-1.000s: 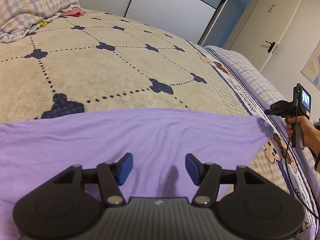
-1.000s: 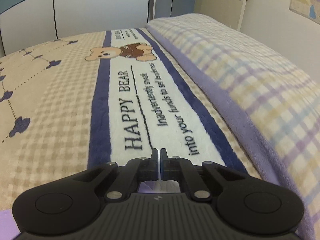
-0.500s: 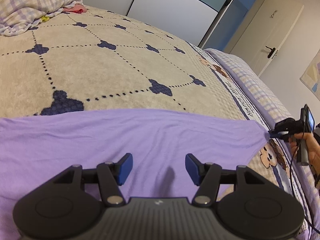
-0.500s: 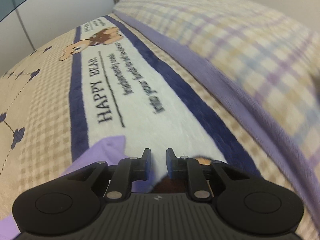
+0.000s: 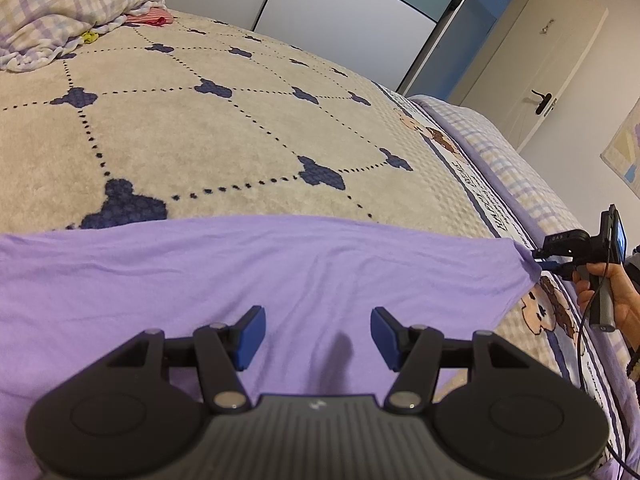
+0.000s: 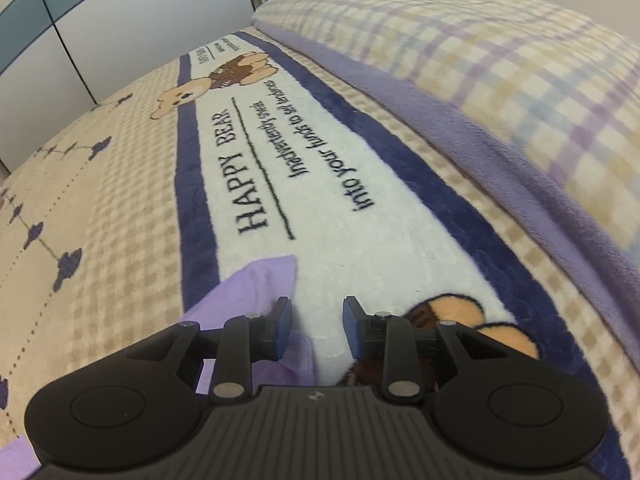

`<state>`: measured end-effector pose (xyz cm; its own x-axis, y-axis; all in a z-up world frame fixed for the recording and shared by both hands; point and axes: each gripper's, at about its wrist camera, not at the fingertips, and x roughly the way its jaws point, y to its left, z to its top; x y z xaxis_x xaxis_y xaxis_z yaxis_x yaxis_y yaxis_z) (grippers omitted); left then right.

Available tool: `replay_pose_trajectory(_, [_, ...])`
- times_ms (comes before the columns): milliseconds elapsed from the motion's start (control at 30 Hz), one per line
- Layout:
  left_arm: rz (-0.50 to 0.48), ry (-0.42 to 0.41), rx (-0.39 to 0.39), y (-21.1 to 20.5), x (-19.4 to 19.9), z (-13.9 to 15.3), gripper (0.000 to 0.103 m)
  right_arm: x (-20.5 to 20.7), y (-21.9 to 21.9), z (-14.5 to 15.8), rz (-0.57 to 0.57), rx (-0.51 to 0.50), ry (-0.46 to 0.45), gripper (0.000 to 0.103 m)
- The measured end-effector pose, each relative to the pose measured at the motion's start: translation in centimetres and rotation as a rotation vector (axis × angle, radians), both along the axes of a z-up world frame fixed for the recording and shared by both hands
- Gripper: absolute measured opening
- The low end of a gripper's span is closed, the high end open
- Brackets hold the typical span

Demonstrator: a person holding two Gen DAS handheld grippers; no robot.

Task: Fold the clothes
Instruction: 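Hold the pant leg stretched taut along the border with the right gripper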

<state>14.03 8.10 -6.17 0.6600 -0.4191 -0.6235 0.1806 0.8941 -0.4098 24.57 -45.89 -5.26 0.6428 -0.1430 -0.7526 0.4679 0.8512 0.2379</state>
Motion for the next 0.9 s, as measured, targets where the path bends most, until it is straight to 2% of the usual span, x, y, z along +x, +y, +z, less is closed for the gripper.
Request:
replay_pose_trajectory(100, [-0.002,-0.001,0.006,-0.1,0.0,-0.1,0.06,0.5,-0.2,-0.1,-0.003,0.043,-0.016,0.032])
replay_pose_trajectory(333, [-0.006,-0.002,0.015,-0.2,0.0,-0.1,0.06,1.3,0.6,-0.3,0.029,0.023,-0.022,0.032])
replay_pose_trajectory(400, [-0.007,-0.003,0.018,-0.2,0.0,-0.1,0.061,1.5,0.7,-0.3,0.05,0.015,-0.027,0.026])
replay_pose_trajectory(467, [-0.008,-0.004,0.02,-0.2,-0.1,-0.1,0.061,1.7,0.7,-0.3,0.079,0.037,-0.035,0.011])
replay_pose_trajectory(533, [-0.009,-0.005,0.022,-0.2,-0.1,-0.1,0.061,1.9,0.7,-0.3,0.102,0.05,-0.042,0.007])
replay_pose_trajectory(700, [-0.009,-0.004,0.022,-0.2,-0.1,-0.2,0.061,2.4,0.9,0.1,0.109,-0.029,-0.032,0.004])
replay_pose_trajectory(900, [-0.012,-0.006,0.026,-0.3,-0.1,-0.2,0.061,3.0,0.0,1.2,0.093,-0.174,-0.005,0.001])
